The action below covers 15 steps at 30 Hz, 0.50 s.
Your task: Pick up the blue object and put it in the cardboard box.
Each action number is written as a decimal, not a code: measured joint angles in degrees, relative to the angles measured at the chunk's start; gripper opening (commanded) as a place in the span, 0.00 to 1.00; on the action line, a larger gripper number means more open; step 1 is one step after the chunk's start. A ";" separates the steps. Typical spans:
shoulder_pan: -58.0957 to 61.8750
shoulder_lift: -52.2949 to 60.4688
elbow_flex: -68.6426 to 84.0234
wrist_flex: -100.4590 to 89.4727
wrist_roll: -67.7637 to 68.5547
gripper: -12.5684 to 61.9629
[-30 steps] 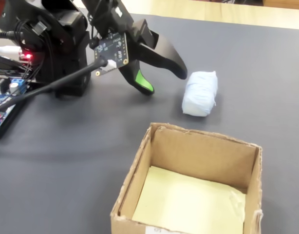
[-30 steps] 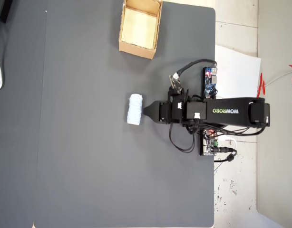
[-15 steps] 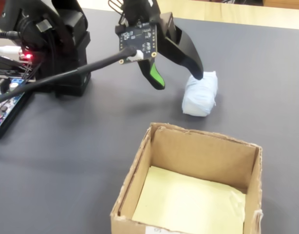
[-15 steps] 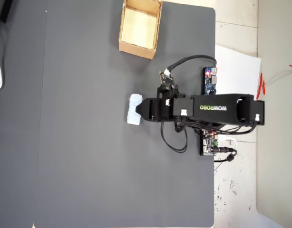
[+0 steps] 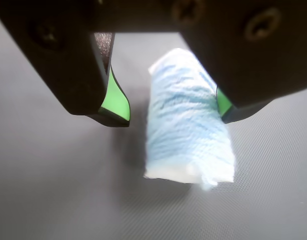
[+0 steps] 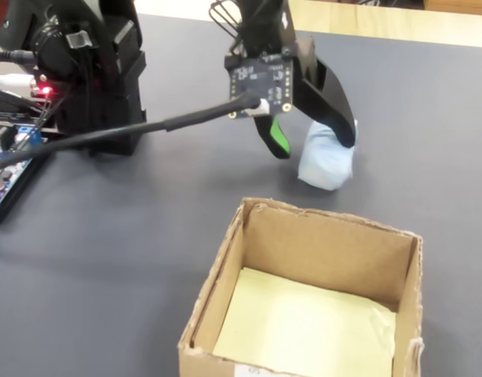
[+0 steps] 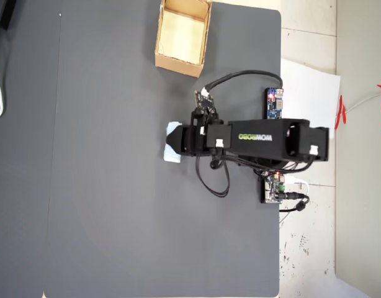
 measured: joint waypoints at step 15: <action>2.37 -3.16 -0.18 -3.16 -0.18 0.43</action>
